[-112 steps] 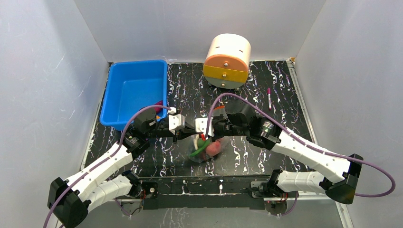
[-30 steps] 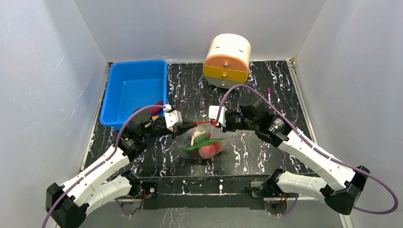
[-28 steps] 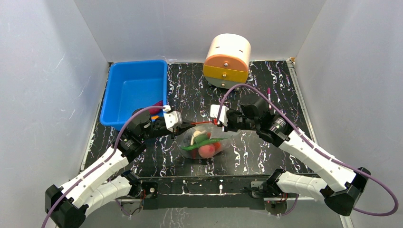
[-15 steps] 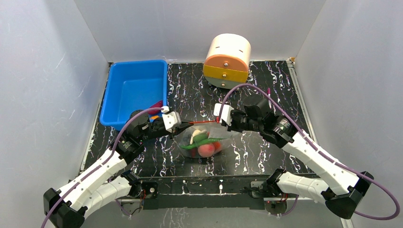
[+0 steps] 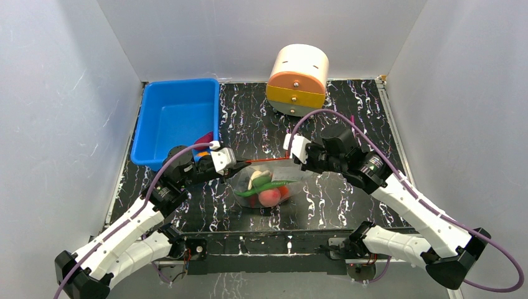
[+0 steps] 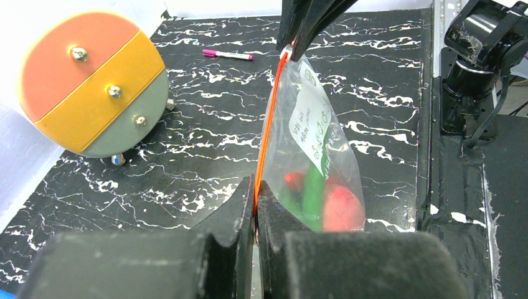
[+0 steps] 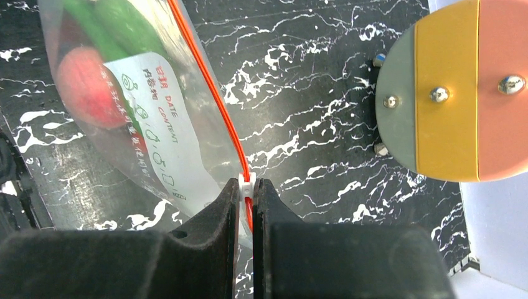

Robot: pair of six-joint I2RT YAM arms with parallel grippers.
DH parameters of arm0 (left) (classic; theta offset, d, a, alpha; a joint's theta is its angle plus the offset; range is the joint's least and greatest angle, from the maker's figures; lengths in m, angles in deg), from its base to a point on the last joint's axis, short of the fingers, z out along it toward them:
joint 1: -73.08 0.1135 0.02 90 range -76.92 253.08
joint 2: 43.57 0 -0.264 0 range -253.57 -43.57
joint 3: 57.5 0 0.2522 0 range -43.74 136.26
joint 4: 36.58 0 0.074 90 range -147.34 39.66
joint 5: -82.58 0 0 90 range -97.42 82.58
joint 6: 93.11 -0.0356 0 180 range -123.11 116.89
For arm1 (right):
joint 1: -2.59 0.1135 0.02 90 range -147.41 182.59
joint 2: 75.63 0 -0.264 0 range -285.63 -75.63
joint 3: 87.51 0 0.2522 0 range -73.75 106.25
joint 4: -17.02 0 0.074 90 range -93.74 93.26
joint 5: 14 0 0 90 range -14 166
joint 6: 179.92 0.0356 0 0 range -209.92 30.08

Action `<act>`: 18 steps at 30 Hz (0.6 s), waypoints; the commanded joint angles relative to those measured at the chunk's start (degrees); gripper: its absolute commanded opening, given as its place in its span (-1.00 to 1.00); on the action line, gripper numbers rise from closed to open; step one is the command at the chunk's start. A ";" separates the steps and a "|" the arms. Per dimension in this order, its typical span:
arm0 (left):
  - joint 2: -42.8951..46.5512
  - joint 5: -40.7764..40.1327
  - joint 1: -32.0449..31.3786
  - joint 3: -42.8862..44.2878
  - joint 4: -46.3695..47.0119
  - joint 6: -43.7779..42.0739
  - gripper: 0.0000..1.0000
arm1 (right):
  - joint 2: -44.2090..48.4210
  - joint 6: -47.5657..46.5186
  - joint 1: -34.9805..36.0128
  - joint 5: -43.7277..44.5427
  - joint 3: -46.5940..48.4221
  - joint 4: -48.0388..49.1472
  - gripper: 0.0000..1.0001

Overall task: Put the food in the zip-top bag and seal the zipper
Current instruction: Zip the zipper food storage bag at the center of the board.

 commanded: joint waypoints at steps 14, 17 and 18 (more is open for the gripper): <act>4.64 -3.37 0.05 2.17 -1.71 -2.57 -1.00 | 0.82 1.98 -3.25 11.42 2.52 -6.42 -1.00; 5.04 -4.24 0.05 2.26 -1.84 -2.75 -1.00 | 0.94 2.39 -3.27 13.20 3.14 -7.40 -1.00; 5.15 -4.46 0.05 2.25 -1.84 -2.79 -1.00 | 0.98 2.60 -3.33 13.67 3.35 -7.73 -1.00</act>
